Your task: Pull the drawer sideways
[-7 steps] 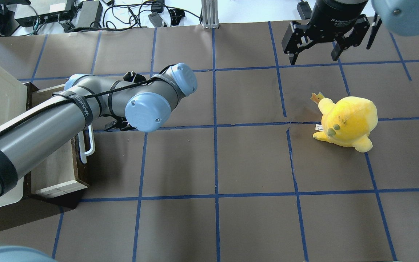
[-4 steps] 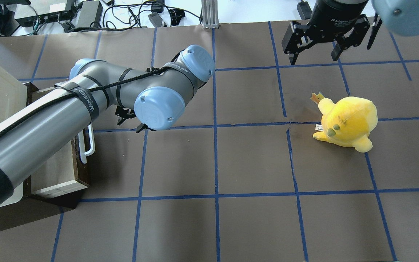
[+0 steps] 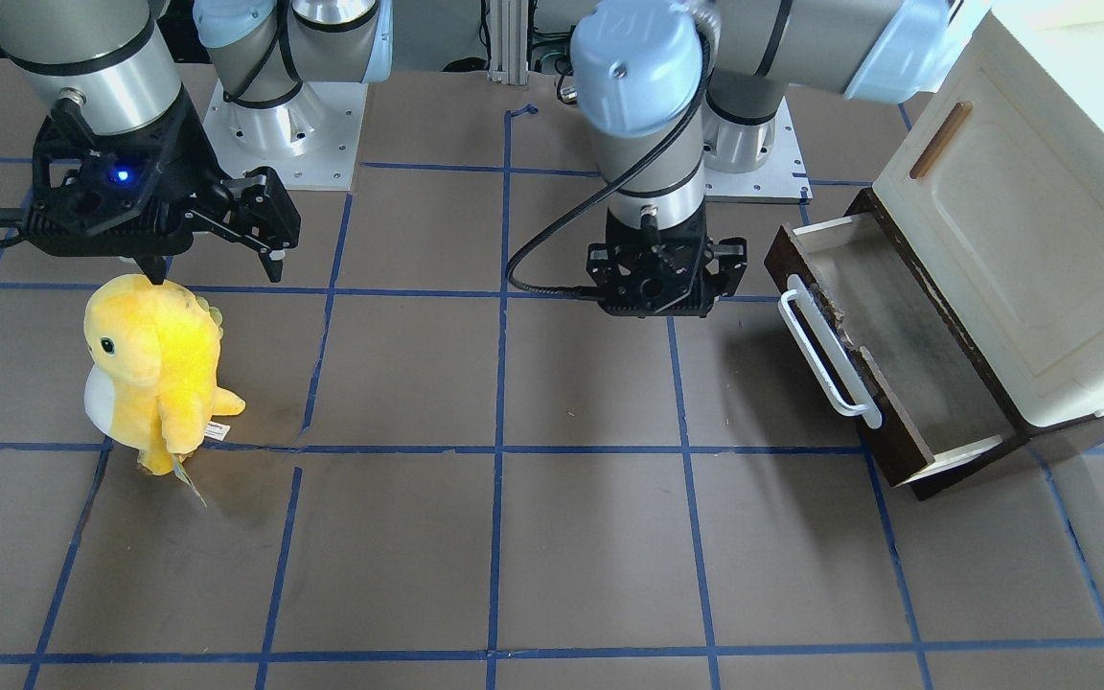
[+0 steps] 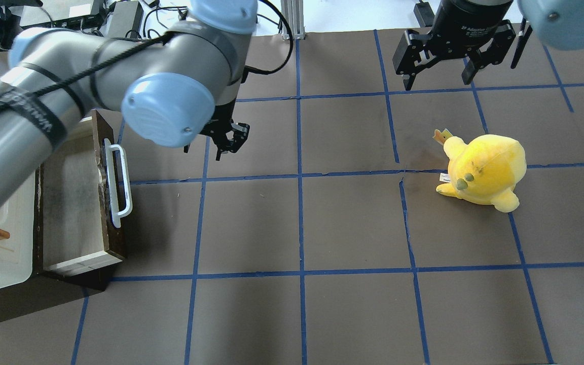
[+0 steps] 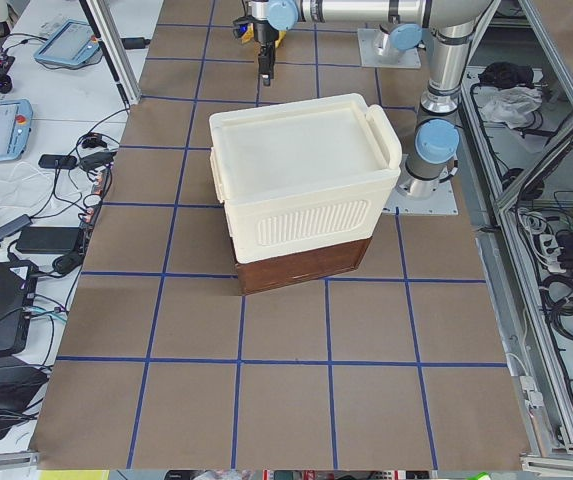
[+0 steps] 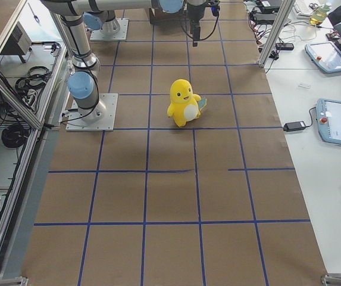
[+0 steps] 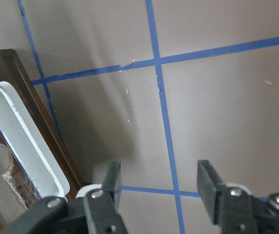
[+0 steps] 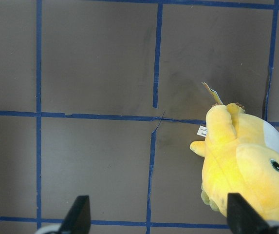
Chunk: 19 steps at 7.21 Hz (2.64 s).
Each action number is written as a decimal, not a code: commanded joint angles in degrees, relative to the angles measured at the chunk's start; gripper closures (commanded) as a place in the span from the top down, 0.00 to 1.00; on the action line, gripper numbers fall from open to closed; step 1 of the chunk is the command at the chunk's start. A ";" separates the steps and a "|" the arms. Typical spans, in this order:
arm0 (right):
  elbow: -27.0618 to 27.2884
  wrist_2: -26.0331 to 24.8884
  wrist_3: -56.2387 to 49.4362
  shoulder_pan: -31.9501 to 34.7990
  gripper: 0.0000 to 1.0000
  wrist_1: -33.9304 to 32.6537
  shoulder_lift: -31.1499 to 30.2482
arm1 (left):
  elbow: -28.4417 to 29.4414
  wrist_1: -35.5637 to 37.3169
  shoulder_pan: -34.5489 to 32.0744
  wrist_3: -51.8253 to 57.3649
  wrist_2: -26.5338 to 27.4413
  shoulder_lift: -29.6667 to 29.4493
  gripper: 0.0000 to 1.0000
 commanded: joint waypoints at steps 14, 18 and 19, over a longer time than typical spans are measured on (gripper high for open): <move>0.00 0.00 0.04 0.00 1.00 0.00 0.00 | -3.50 1.39 14.63 5.05 -12.88 14.12 1.00; 0.00 0.00 0.04 0.00 1.00 0.00 0.00 | -3.59 1.39 14.63 5.14 -12.88 14.03 1.00; 0.00 0.00 0.04 0.00 1.00 0.00 0.00 | -3.59 1.39 14.63 5.14 -12.79 13.94 1.00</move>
